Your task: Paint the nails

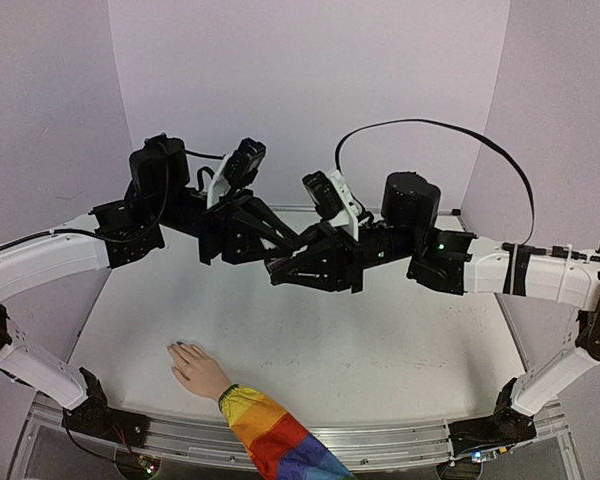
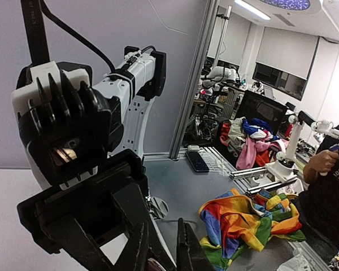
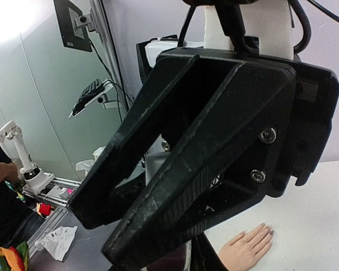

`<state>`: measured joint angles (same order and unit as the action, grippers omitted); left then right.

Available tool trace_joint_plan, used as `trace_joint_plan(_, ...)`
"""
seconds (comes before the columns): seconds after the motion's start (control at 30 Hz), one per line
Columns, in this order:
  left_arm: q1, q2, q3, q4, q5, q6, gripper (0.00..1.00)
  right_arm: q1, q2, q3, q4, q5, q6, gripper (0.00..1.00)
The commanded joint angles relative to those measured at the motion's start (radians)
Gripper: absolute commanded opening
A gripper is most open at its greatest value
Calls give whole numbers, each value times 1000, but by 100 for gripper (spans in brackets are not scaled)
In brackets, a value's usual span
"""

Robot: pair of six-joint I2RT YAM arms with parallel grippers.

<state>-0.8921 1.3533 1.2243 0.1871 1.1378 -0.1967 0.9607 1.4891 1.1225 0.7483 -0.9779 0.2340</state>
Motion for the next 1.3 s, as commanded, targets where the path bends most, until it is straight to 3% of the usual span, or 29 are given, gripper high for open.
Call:
trace_joint_plan(0.0, 35, -45, 11, -8, 48, -46, 3, -17, -105, -22, 153, -142, -58, 0)
trace_joint_plan(0.03, 40, -50, 5, -8, 8, -54, 12, -19, -110, -31, 152, -123, -60, 0)
trace_joint_plan(0.17, 100, -78, -35, -10, -172, -115, 65, -23, -138, -58, 88, 80, -106, 0)
trace_joint_plan(0.27, 191, -81, -63, -18, -296, -214, 81, -23, -145, -54, -57, 362, -202, 0)
trace_joint_plan(0.37, 271, -51, -85, -50, -382, -322, 83, -22, -132, -66, -112, 748, -210, 0)
trace_joint_plan(0.47, 291, -25, -95, -68, -402, -346, 85, -22, -94, -62, -136, 921, -207, 0)
trace_joint_plan(0.7, 280, 6, -82, -69, -374, -375, 86, -22, -4, -24, -131, 893, -203, 0)
trace_joint_plan(1.03, 238, 118, -33, -69, -405, -433, 63, -21, 92, 34, -118, 817, -180, 0)
trace_joint_plan(1.27, 193, 113, -33, -78, -486, -405, 57, -5, 121, 54, -131, 844, -190, 0)
